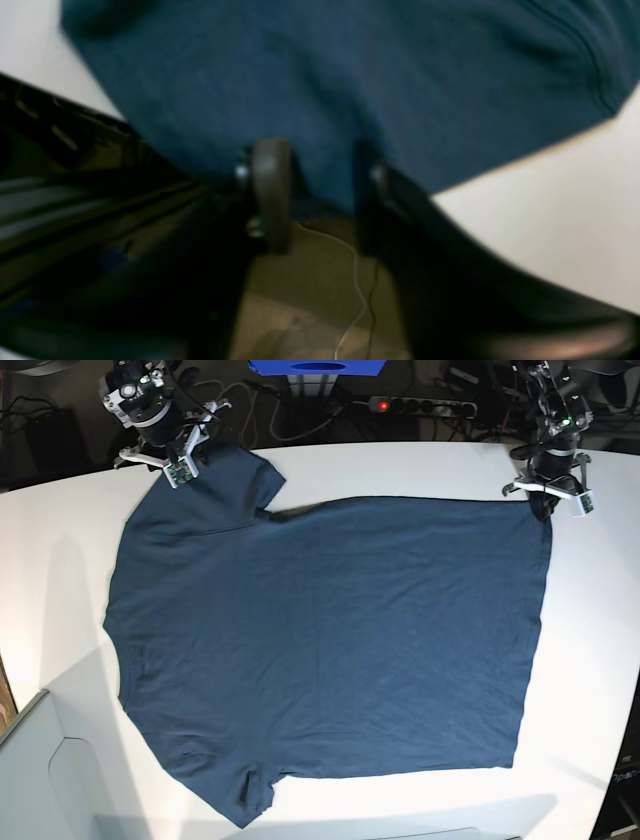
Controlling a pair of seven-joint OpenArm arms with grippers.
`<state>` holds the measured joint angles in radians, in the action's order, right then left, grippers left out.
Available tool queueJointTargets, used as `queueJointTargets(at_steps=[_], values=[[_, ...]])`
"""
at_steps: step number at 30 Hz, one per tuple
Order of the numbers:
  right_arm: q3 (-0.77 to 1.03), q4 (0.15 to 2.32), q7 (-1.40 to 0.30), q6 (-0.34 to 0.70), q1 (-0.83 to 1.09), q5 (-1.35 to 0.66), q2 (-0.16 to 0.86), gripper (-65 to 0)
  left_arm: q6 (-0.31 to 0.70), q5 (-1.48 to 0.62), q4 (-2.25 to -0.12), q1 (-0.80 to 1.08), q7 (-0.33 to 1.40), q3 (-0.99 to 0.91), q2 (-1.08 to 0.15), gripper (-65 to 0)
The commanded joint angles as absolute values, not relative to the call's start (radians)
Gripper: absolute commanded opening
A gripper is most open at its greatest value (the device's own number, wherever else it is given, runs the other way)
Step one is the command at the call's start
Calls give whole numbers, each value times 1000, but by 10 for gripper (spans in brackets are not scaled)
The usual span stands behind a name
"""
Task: Fold the T-shirt properly
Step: 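Grasp the blue T-shirt edge with both grippers, right at the shoulder, then lift the gripped edge with both grippers and pull it across the shirt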
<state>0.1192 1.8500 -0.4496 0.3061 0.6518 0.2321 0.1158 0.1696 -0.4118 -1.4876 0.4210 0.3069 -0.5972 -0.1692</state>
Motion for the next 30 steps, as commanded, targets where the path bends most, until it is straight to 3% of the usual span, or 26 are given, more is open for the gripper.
queueJointTargets(at_steps=[1, 4, 30], values=[[125, 1856, -466, 315, 662, 248, 120, -568, 171, -414, -1503, 424, 292, -604, -182, -650], [125, 1856, -464, 315, 662, 249, 124, -650, 171, -414, -1503, 424, 292, -604, -182, -650], [125, 1992, -479, 315, 674, 249, 120, -639, 170, -414, -1558, 440, 295, -604, -182, -650]])
